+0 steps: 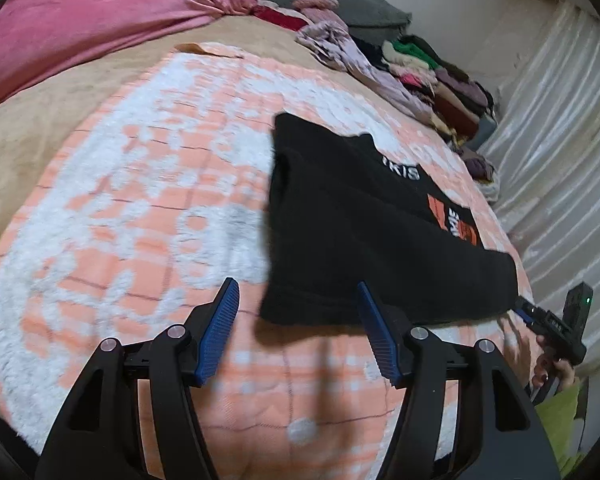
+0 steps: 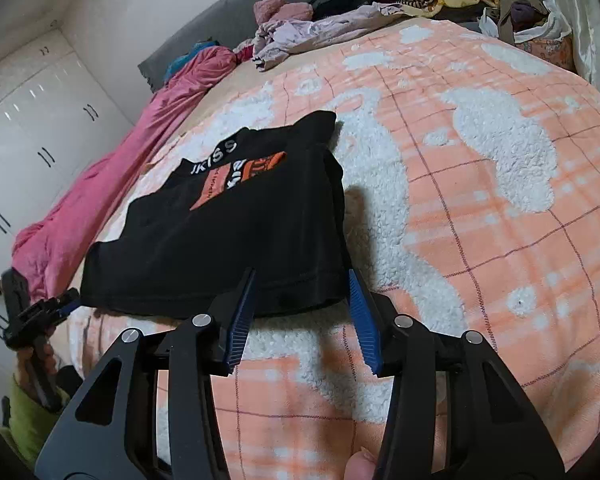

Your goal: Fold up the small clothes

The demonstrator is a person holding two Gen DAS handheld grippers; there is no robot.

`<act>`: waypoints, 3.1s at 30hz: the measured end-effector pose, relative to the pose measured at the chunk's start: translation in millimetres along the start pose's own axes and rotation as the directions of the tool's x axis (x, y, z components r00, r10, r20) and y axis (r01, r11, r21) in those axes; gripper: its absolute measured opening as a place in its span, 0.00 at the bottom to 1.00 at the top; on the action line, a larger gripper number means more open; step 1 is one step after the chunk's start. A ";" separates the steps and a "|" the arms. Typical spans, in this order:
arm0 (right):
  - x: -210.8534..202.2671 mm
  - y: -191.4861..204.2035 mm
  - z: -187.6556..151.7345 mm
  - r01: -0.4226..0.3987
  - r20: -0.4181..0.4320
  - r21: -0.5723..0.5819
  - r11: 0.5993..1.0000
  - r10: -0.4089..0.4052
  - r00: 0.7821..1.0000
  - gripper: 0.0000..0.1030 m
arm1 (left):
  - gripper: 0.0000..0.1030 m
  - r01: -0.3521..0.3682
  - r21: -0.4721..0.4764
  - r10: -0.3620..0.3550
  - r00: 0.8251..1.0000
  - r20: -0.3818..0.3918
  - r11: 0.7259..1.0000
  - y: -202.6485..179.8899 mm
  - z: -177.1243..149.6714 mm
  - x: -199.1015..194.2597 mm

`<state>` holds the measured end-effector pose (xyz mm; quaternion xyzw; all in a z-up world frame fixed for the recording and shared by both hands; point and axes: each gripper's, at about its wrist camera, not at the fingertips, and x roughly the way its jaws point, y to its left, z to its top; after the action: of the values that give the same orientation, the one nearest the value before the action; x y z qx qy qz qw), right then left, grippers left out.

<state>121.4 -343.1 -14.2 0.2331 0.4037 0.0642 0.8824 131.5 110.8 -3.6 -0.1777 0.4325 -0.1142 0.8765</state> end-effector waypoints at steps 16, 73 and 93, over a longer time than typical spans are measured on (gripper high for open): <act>-10.3 13.5 30.1 -0.087 0.060 -0.014 0.996 0.088 0.994 0.04 | 0.09 0.055 0.038 -0.057 0.995 0.078 0.998 -32.0 32.6 -17.2; 104.7 18.6 117.9 0.217 0.034 -0.174 0.961 -0.214 0.976 0.51 | 0.57 -0.086 0.184 0.065 0.991 0.116 0.979 -84.1 72.0 83.5; 103.3 -7.7 131.4 0.174 0.055 -0.045 0.984 -0.171 0.984 0.29 | 0.57 -0.093 0.006 0.091 0.988 0.122 0.996 -35.3 100.1 84.0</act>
<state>287.2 -365.9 -14.0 0.1770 0.3980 -0.0086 0.9001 260.3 70.2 6.9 -0.1589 0.3854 -0.0651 0.9066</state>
